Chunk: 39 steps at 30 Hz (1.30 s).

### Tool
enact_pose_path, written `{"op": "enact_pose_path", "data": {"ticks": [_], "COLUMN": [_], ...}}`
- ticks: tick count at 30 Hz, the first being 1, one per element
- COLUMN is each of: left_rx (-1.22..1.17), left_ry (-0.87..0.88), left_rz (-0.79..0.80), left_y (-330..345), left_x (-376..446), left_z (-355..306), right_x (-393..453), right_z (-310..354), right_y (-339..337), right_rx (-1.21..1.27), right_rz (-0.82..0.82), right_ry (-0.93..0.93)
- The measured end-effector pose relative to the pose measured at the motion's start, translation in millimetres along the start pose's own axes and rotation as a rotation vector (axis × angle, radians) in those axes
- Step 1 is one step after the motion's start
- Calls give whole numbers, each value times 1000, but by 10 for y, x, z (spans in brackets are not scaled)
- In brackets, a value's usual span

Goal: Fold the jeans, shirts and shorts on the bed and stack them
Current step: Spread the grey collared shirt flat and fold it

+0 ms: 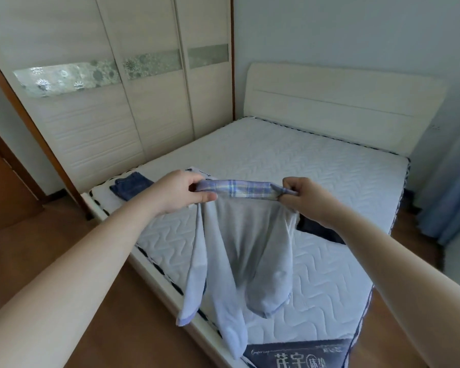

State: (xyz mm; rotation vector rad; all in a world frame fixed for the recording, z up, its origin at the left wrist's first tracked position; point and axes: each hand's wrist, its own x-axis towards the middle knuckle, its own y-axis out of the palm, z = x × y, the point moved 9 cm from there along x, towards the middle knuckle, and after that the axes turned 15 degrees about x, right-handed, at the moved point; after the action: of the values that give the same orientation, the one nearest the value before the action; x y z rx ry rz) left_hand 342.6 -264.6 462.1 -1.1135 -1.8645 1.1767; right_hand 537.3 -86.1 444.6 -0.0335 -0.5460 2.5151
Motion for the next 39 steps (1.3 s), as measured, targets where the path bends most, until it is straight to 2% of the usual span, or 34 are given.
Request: {"op": "enact_pose_path", "data": {"ticks": [4,7,10,15,18,23,25,26,28,31,32,34,39], "left_rx": [-625,-880,-881,-600,-547,-582,-577,-578,-591,-611,-610,-608,-585], "left_ry": [-29,-50,-82,-194,-178,-100,-74,-65,-54,-44,-27,9,44], "left_rz": [142,142,64,-168,-256,-272,-282,-290,-294,-286,-278,-236,-204], "left_y": [176,222,240,181,113,-47,-151,-214,-337,-490,-549,-610,-784], "left_x": [-11,-11,-3,-117,-178,-255,-298,-323,-352,-393,-399,-412,-395], "left_z": [-294,-528,-645,-571,-464,-201,-25,88,347,841,999,1271,1678], "right_x": [-223,-360,-445,-500,-507,-400,-290,-236,-105,37,103,230,479], "right_z": [115,67,-27,-86,-28,316,403,447,489,460,467,490,582], "right_y": [-225,-360,-430,-287,-138,155,356,476,728,1173,1321,1572,2007], "right_rx": [235,501,681,734,534,-359,-509,-509,-300,283,406,525,512], "right_rz": [-24,-47,-55,-20,27,94,118,129,134,153,161,160,90], "right_ry": [-7,42,104,142,146,72,85,85,95,181,191,194,153]}}
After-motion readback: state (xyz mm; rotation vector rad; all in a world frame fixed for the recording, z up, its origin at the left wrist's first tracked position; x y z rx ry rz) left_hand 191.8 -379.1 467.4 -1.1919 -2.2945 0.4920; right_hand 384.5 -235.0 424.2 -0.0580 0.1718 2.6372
